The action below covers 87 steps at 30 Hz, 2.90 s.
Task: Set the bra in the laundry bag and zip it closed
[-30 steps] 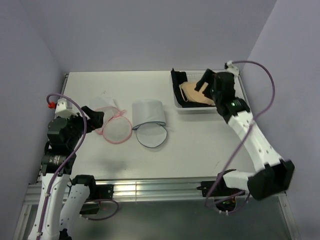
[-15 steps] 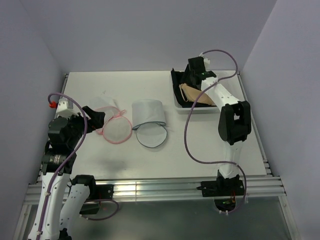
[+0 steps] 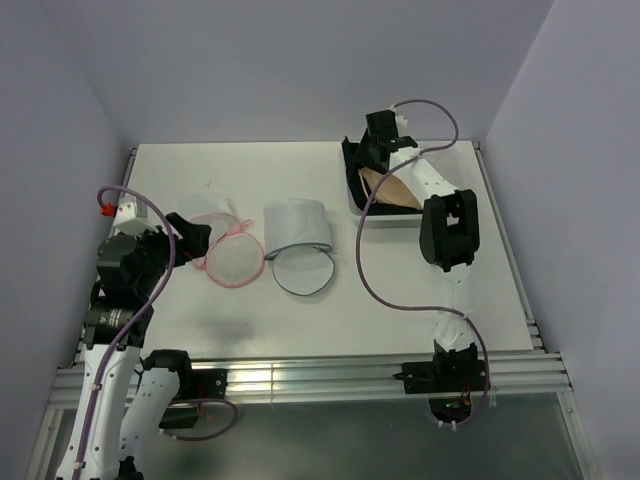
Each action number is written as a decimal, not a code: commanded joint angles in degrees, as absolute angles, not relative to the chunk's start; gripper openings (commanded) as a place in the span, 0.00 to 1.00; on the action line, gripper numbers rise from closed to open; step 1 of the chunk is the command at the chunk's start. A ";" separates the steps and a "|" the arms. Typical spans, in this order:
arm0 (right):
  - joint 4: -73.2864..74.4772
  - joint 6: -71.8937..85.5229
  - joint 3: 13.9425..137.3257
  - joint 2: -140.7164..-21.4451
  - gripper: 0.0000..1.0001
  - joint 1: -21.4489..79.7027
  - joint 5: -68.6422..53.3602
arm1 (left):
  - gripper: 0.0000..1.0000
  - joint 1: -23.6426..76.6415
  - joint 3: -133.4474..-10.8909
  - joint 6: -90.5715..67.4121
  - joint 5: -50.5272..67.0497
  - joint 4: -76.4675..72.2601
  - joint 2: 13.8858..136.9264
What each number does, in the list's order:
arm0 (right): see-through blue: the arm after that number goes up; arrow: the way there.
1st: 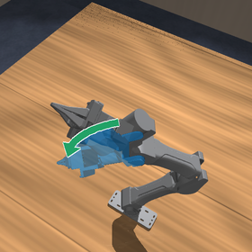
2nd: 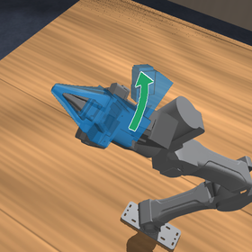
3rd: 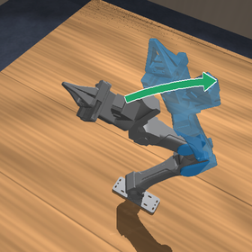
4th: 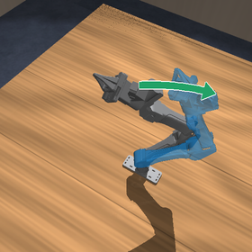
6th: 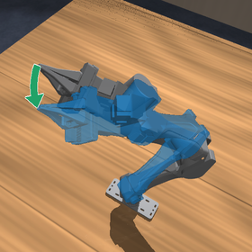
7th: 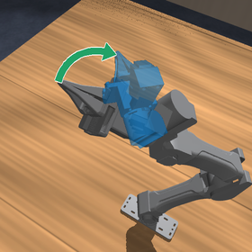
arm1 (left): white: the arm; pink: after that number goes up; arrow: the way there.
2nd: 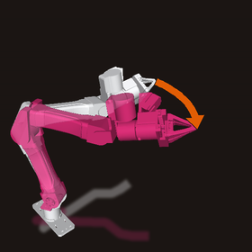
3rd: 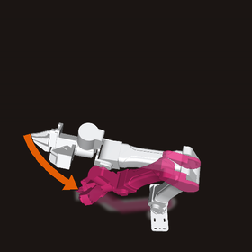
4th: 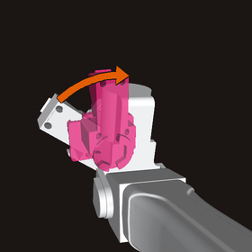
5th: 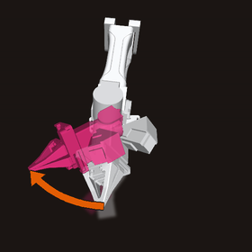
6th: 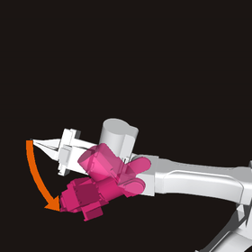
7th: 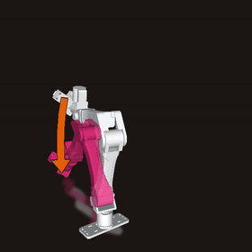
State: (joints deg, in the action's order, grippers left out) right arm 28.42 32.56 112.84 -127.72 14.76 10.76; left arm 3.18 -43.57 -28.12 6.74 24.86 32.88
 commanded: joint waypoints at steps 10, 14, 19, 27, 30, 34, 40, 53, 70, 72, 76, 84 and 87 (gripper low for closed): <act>29.44 36.74 116.10 -130.78 0.52 15.29 11.60 | 0.99 2.99 -43.51 -27.25 7.65 23.64 32.96; 29.62 36.65 116.72 -131.40 0.51 15.29 11.95 | 0.99 2.99 -43.42 -27.33 7.56 23.82 32.96; 29.79 36.65 117.16 -131.40 0.44 15.29 11.60 | 0.99 2.99 -43.50 -27.33 7.29 23.73 32.70; 29.53 36.74 114.53 -127.71 0.01 15.29 13.09 | 0.99 2.99 -43.42 -27.42 7.21 23.82 32.78; 28.48 36.74 111.98 -124.46 0.00 15.29 13.88 | 0.99 2.99 -43.42 -27.42 7.29 23.73 32.87; 26.72 36.12 107.67 -116.83 0.00 15.21 14.41 | 0.99 2.99 -43.42 -27.42 7.38 23.64 32.96; 23.21 34.37 96.97 -102.67 0.00 15.21 13.28 | 0.99 2.99 -43.42 -27.42 7.30 23.73 33.22; 21.44 30.06 85.00 -73.32 0.00 15.21 9.41 | 0.99 2.99 -43.42 -27.42 6.94 23.82 33.22; 27.95 25.84 77.88 -47.11 0.00 15.29 -2.71 | 0.99 2.99 -43.24 -27.60 6.42 23.73 33.31; 28.83 25.75 77.26 -46.41 0.00 15.29 -4.74 | 0.99 2.99 -43.33 -27.60 6.59 23.82 33.66; 27.34 27.33 73.40 -45.79 0.00 15.56 -9.66 | 0.99 2.99 -43.33 -27.69 6.50 23.91 33.75; 22.42 32.16 68.39 -47.46 0.00 24.85 -5.37 | 0.99 2.99 -43.33 -27.60 6.33 23.99 33.75; 21.10 33.66 67.76 -49.56 0.00 31.34 -0.72 | 0.99 2.99 -43.33 -27.60 6.33 23.91 33.66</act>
